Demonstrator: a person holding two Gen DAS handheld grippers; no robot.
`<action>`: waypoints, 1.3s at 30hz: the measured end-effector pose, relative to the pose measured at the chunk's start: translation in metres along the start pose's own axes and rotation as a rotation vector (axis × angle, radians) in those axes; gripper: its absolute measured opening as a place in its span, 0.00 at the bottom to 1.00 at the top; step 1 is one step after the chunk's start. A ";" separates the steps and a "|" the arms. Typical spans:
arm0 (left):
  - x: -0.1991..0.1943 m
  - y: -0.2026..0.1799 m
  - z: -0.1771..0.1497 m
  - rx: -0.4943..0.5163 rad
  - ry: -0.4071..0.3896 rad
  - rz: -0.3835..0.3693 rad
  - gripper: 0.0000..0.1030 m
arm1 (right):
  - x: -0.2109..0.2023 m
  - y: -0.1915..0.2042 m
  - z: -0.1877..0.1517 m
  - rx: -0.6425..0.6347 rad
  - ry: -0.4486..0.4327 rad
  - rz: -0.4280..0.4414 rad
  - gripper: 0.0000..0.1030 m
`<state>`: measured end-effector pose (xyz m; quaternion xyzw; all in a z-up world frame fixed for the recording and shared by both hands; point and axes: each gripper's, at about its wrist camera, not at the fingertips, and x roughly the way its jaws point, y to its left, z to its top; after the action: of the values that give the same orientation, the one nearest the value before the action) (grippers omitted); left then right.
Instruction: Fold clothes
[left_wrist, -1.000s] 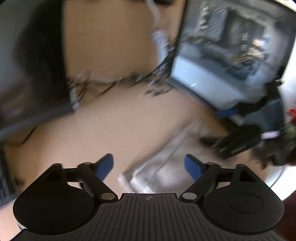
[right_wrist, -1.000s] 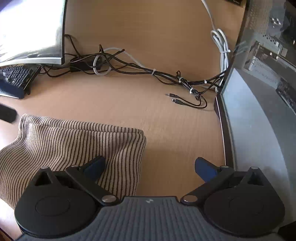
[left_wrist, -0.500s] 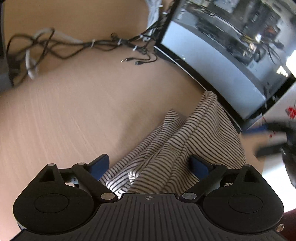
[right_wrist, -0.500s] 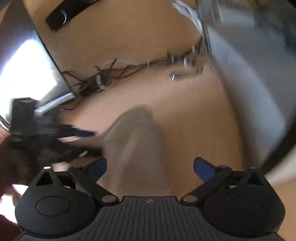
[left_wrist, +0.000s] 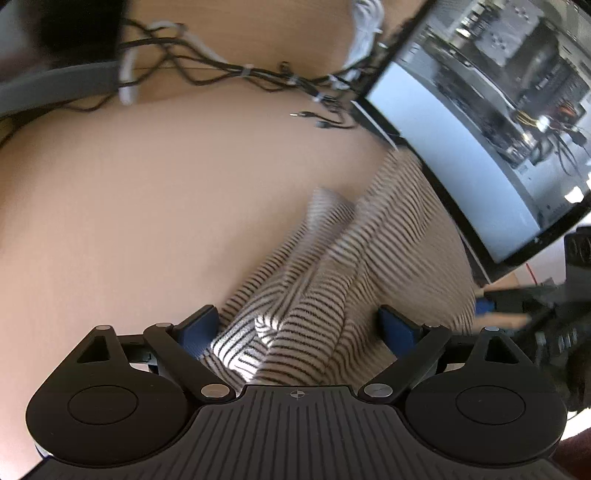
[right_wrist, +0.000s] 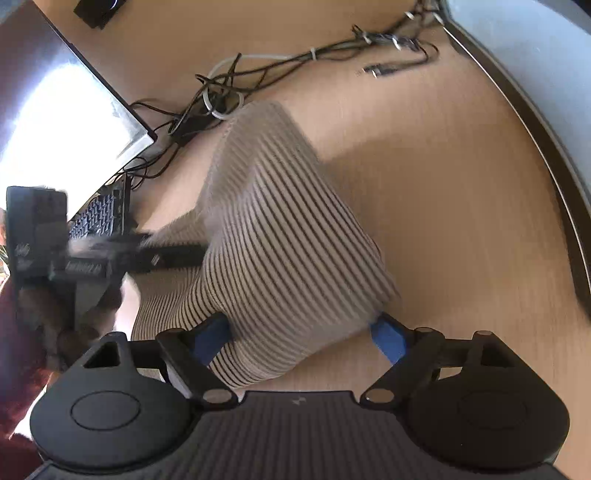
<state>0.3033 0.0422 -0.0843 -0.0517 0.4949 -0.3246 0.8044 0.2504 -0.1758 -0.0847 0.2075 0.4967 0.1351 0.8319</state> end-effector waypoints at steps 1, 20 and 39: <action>-0.004 0.001 -0.004 -0.014 -0.002 0.013 0.93 | 0.004 0.000 0.007 -0.007 -0.010 -0.007 0.83; -0.009 -0.052 -0.045 -0.080 0.009 -0.173 0.90 | -0.015 0.016 0.024 -0.181 -0.209 -0.214 0.91; -0.086 -0.019 0.010 -0.101 -0.331 0.420 0.92 | 0.044 0.071 -0.002 -0.406 -0.282 -0.191 1.00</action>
<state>0.2769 0.0748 -0.0057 -0.0402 0.3722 -0.1126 0.9204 0.2677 -0.0943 -0.0852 0.0049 0.3560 0.1226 0.9264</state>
